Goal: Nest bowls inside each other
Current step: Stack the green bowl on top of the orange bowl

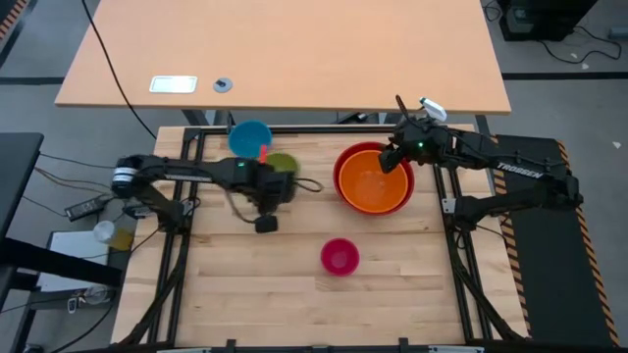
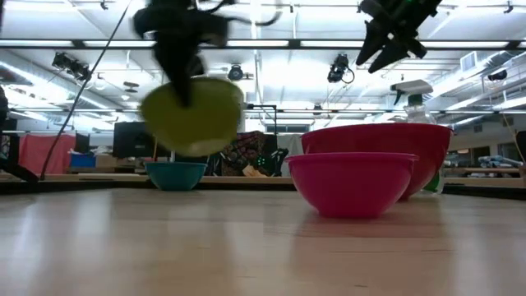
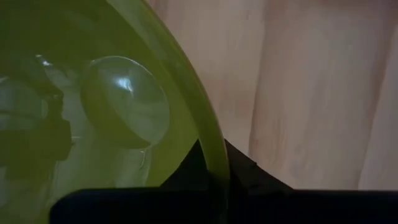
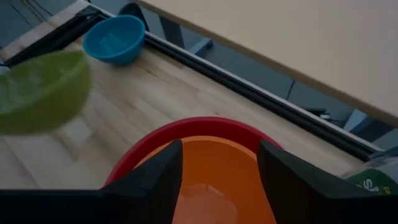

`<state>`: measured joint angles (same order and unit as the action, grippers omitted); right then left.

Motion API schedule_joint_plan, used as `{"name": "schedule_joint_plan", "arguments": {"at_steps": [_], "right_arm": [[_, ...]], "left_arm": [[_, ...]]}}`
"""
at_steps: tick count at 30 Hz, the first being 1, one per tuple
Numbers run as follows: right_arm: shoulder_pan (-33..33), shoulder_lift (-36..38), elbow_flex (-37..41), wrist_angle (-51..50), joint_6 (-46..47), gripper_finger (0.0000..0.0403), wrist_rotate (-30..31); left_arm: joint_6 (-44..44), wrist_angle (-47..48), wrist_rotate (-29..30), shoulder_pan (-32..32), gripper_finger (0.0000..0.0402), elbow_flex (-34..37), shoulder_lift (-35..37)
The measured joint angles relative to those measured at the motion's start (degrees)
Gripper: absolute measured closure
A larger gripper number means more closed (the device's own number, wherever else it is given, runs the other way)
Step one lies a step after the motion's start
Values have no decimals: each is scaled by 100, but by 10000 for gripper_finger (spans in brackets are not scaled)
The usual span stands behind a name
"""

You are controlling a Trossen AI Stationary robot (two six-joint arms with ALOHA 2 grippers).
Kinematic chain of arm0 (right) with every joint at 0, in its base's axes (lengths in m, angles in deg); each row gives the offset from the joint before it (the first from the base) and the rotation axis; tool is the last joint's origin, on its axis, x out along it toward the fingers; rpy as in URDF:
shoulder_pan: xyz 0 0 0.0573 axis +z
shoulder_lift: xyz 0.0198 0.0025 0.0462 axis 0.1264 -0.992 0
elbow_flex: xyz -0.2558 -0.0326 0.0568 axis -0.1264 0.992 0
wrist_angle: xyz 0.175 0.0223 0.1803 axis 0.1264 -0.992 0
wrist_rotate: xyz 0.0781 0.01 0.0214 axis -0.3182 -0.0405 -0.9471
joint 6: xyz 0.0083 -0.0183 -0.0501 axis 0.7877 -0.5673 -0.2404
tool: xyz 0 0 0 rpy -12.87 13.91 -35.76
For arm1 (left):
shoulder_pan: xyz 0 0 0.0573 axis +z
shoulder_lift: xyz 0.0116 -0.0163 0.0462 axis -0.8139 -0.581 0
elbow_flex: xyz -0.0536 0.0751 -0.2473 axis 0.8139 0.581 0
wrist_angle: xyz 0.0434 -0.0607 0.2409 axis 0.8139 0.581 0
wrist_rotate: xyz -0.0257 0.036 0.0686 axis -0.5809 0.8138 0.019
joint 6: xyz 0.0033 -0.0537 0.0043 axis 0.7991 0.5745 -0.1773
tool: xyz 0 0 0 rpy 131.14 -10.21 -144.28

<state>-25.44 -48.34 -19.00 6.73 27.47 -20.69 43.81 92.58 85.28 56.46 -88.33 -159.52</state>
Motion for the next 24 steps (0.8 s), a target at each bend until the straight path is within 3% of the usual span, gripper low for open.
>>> {"name": "schedule_joint_plan", "arguments": {"at_steps": [9,14,17,24], "right_arm": [[-13,259,-1030,-1713,558,191,-47],[6,783,-957,-2173,1063,191,-155],[16,1077,-744,-2387,1516,191,-273],[223,1509,-185,-2390,2283,191,-303]], "left_arm": [[-1461,447,434,9,394,-2870,-1940],[-2450,397,886,7,394,-4097,-2622],[-3234,138,1034,9,394,-4461,-2905],[-4996,-1153,1034,17,393,-4440,-3500]]}}
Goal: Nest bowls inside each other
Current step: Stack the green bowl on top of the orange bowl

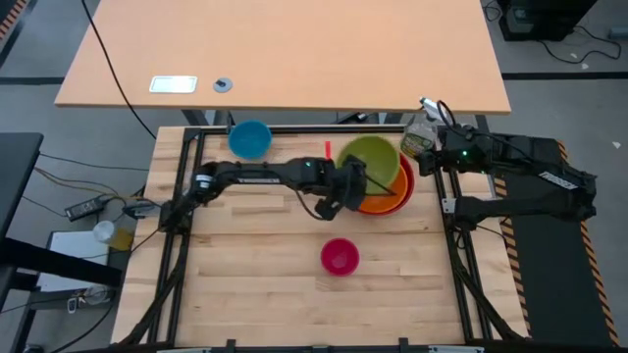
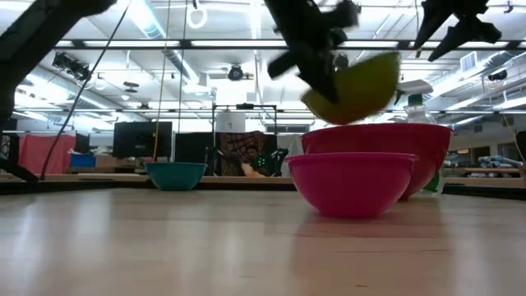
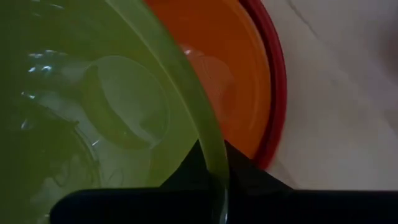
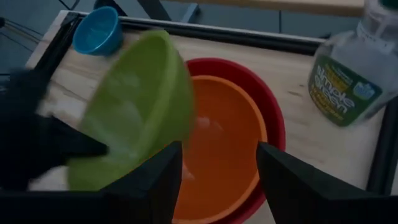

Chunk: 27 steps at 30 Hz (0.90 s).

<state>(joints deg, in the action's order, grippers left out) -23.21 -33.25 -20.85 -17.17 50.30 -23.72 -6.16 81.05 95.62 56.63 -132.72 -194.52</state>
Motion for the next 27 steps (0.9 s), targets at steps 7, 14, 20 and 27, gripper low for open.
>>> {"name": "schedule_joint_plan", "arguments": {"at_steps": [7,14,20,27], "right_arm": [[270,88,108,62,255,191,256],[403,64,108,347,259,191,403],[411,67,108,534,249,191,531],[411,67,108,559,251,191,534]], "left_arm": [[-967,-239,0,2,392,9,-624],[-674,-357,-1,2,387,9,-744],[-640,-503,-34,2,337,9,-746],[-381,-479,189,-13,253,9,-730]]}}
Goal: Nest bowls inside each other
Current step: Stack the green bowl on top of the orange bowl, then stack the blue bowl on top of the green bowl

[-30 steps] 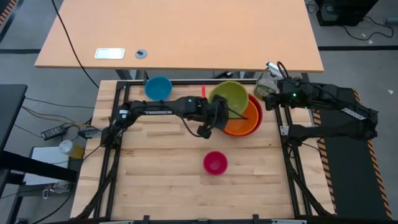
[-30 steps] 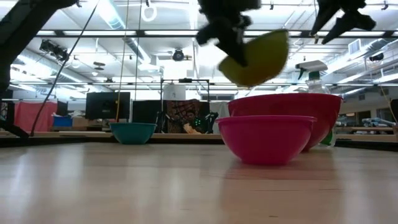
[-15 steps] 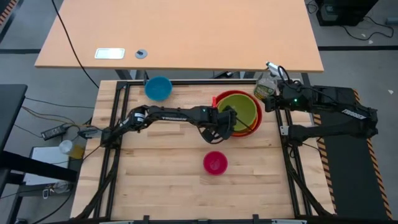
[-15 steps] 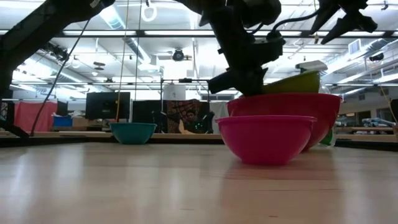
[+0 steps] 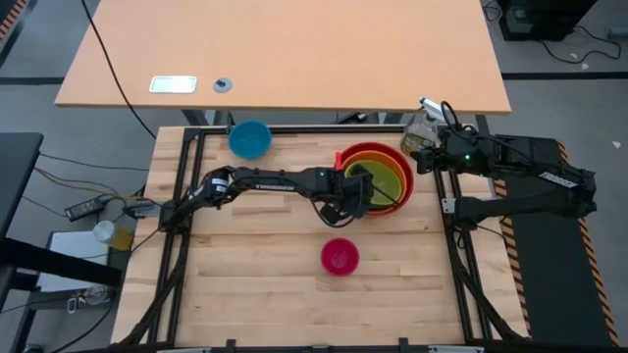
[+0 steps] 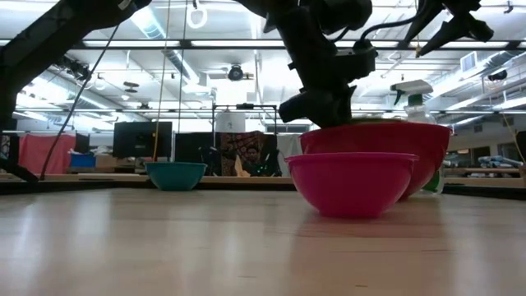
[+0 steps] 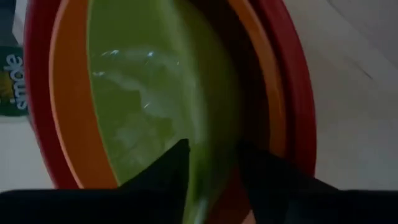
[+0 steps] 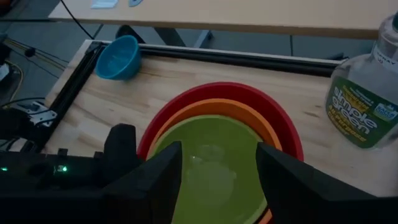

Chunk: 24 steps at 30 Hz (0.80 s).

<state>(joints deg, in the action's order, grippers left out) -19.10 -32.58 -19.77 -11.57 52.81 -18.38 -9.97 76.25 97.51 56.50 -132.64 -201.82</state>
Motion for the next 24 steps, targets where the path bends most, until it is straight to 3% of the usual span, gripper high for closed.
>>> {"name": "schedule_joint_plan", "arguments": {"at_steps": [7,12,18,24], "right_arm": [[-2,2,0,20,-5,191,4],[-1,7,0,37,-8,191,44],[-2,3,0,50,-22,191,108],[10,-6,0,83,-118,191,103]], "left_arm": [[530,20,-262,27,194,-140,309],[1247,363,-1289,212,173,-155,674],[2068,1041,-2480,811,176,-134,974],[2456,1699,-3480,1761,211,-125,988]]}}
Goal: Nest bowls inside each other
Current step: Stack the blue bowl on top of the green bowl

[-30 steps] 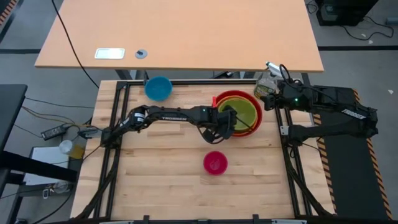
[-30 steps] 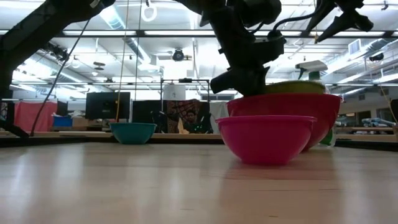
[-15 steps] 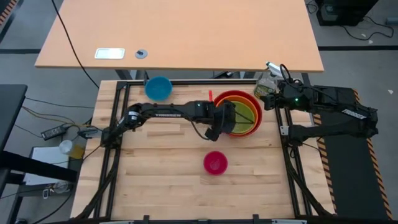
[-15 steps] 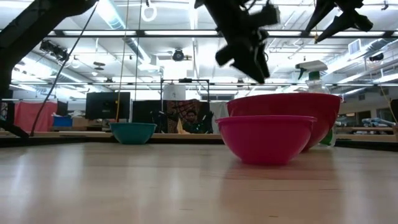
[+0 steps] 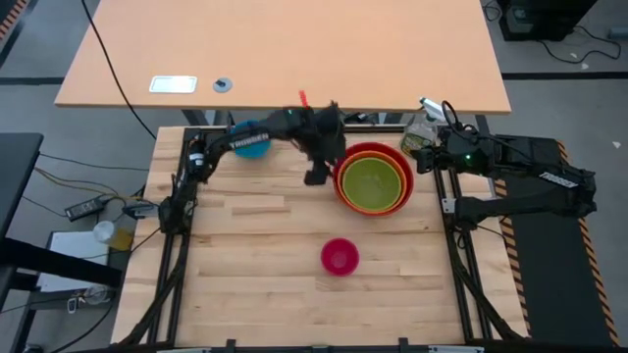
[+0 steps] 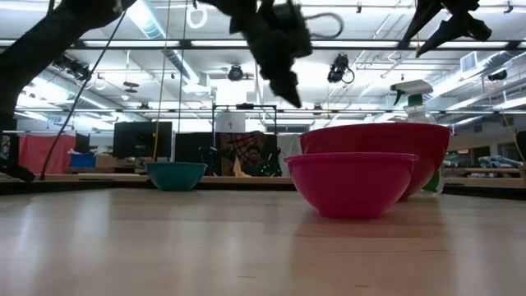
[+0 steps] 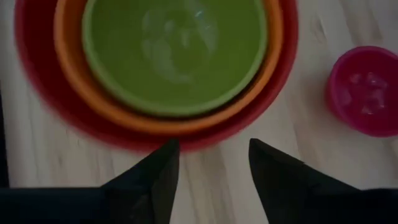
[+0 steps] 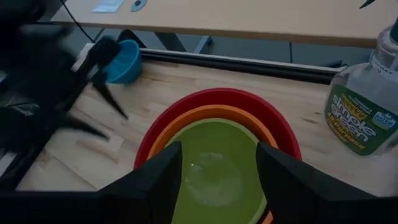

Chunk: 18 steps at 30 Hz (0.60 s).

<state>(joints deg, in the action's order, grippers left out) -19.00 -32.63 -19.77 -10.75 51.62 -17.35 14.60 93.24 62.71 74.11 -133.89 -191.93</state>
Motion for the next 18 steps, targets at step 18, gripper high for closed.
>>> {"name": "schedule_joint_plan", "arguments": {"at_steps": [18], "right_arm": [[430,-729,0,134,-13,191,11]], "left_arm": [[-383,1181,-143,1041,358,4,745]]}}
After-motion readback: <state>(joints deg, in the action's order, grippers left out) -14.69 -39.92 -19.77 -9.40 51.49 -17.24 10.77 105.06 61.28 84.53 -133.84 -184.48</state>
